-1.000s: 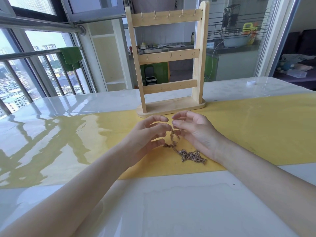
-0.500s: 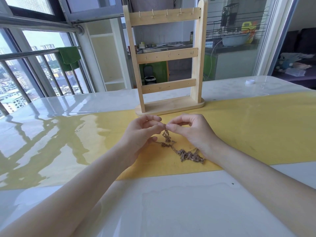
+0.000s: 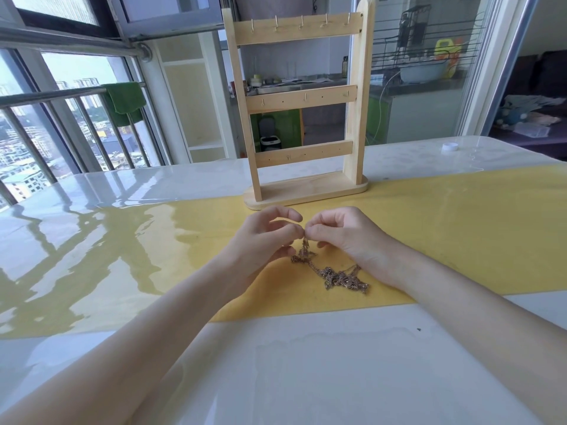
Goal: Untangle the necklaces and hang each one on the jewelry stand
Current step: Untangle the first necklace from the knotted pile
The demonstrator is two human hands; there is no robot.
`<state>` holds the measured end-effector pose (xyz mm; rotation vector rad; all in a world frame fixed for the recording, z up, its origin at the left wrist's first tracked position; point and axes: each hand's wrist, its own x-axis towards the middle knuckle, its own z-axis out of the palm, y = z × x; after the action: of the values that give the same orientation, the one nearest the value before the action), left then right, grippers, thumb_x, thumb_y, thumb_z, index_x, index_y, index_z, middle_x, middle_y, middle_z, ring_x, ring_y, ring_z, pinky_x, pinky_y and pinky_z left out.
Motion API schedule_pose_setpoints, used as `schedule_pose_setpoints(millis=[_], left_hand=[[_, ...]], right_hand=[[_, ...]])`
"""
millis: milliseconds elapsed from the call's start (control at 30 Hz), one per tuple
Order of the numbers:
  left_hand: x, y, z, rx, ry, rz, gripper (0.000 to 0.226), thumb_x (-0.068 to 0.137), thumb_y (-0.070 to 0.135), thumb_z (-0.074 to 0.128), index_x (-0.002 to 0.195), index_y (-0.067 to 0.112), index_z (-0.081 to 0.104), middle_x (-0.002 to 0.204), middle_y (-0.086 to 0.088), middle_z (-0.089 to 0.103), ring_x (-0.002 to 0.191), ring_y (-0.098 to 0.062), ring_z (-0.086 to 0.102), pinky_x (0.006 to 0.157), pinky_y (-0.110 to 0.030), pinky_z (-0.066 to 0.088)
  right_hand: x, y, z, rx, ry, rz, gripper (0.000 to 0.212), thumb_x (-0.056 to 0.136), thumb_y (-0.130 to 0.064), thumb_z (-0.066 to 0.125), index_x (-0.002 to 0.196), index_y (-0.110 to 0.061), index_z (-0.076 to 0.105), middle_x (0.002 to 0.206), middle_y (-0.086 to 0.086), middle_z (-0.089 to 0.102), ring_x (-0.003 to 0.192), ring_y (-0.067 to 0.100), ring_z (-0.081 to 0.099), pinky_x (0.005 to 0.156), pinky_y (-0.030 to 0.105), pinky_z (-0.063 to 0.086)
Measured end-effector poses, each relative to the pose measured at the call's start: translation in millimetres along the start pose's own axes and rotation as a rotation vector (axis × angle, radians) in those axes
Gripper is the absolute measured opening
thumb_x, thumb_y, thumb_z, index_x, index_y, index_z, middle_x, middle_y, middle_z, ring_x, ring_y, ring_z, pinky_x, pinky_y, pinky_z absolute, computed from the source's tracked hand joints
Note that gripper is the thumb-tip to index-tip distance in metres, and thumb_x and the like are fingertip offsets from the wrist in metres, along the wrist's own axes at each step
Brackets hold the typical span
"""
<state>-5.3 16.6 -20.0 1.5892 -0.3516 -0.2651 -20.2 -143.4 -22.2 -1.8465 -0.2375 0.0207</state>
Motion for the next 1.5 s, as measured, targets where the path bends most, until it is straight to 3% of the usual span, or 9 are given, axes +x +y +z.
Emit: schedule_pose_setpoints(millis=[167, 400, 500, 633, 700, 800, 1067, 1267, 1500], left_hand=[[-2.2, 3.0, 6.4, -0.038, -0.030, -0.044, 0.018, 0.092, -0.001, 0.053, 0.080, 0.012, 0.050, 0.077, -0.005, 0.058, 0.055, -0.009, 0.050, 0.060, -0.018, 0.049], [-3.4, 1.3, 9.6, 0.005, 0.020, -0.043, 0.016, 0.094, 0.005, 0.049, 0.082, 0.009, 0.058, 0.066, 0.003, 0.045, 0.059, -0.008, 0.042, 0.058, -0.017, 0.049], [-1.3, -1.3, 4.2, 0.141, 0.091, -0.006, 0.022, 0.094, 0.007, 0.048, 0.081, 0.011, 0.065, 0.070, 0.002, 0.046, 0.063, -0.008, 0.045, 0.063, -0.020, 0.049], [-1.5, -3.1, 5.2, 0.185, 0.071, 0.023, 0.015, 0.092, 0.007, 0.054, 0.085, 0.013, 0.066, 0.081, -0.002, 0.063, 0.076, -0.010, 0.060, 0.076, -0.023, 0.051], [-2.0, -2.6, 6.3, 0.142, 0.013, -0.001, 0.009, 0.091, 0.007, 0.057, 0.090, 0.013, 0.064, 0.086, -0.002, 0.067, 0.080, -0.011, 0.062, 0.071, -0.022, 0.051], [-1.7, -2.0, 5.1, 0.079, -0.027, -0.053, 0.010, 0.090, 0.007, 0.059, 0.096, 0.014, 0.063, 0.086, -0.003, 0.066, 0.069, -0.010, 0.056, 0.060, -0.021, 0.043], [-2.2, 0.3, 5.4, 0.084, -0.079, -0.071, 0.005, 0.089, 0.009, 0.061, 0.092, 0.012, 0.065, 0.070, 0.008, 0.065, 0.064, -0.005, 0.056, 0.057, -0.018, 0.038], [-2.6, -1.2, 5.0, 0.095, -0.022, -0.052, 0.011, 0.086, 0.023, 0.067, 0.086, 0.012, 0.069, 0.067, 0.009, 0.063, 0.063, -0.005, 0.052, 0.056, -0.019, 0.039], [-3.2, -1.9, 4.1, 0.093, 0.032, -0.017, 0.011, 0.087, 0.015, 0.065, 0.076, 0.015, 0.064, 0.063, 0.009, 0.058, 0.061, -0.006, 0.048, 0.052, -0.017, 0.037]], right_hand=[[2.5, -1.1, -1.9, 0.105, -0.079, 0.022, 0.019, 0.088, -0.008, 0.057, 0.070, -0.012, 0.062, 0.066, -0.006, 0.056, 0.074, 0.012, 0.048, 0.071, 0.024, 0.040], [-1.5, -4.2, 7.5, -0.082, 0.099, -0.098, 0.011, 0.081, -0.010, 0.064, 0.070, -0.007, 0.061, 0.062, -0.004, 0.052, 0.057, 0.003, 0.044, 0.056, 0.012, 0.038], [0.8, -2.1, 2.3, 0.032, 0.162, -0.077, 0.017, 0.082, -0.007, 0.062, 0.066, -0.011, 0.059, 0.065, -0.001, 0.053, 0.059, 0.008, 0.047, 0.063, 0.018, 0.041], [1.3, 0.1, -1.4, 0.295, 0.089, -0.028, 0.022, 0.085, 0.005, 0.056, 0.067, -0.008, 0.056, 0.066, 0.006, 0.061, 0.060, 0.014, 0.053, 0.060, 0.021, 0.046], [1.2, 0.0, -1.6, 0.328, 0.079, -0.023, 0.021, 0.086, 0.005, 0.056, 0.068, -0.007, 0.056, 0.064, 0.006, 0.062, 0.057, 0.012, 0.054, 0.058, 0.020, 0.047], [2.0, -1.1, -2.6, 0.397, 0.102, -0.005, 0.019, 0.086, 0.006, 0.056, 0.071, -0.006, 0.055, 0.062, 0.005, 0.061, 0.051, 0.011, 0.052, 0.053, 0.019, 0.045], [2.1, -3.2, -4.8, 0.523, 0.086, 0.036, 0.018, 0.087, 0.006, 0.053, 0.078, -0.010, 0.054, 0.061, 0.004, 0.057, 0.051, 0.011, 0.050, 0.054, 0.020, 0.043], [1.7, -2.0, -4.3, 0.514, 0.094, 0.041, 0.016, 0.087, 0.005, 0.054, 0.080, -0.010, 0.057, 0.062, 0.003, 0.059, 0.054, 0.012, 0.051, 0.054, 0.021, 0.043], [1.6, -0.2, -3.2, 0.494, 0.050, 0.021, 0.014, 0.088, 0.005, 0.054, 0.083, -0.007, 0.060, 0.065, 0.002, 0.062, 0.058, 0.010, 0.053, 0.056, 0.020, 0.045]])
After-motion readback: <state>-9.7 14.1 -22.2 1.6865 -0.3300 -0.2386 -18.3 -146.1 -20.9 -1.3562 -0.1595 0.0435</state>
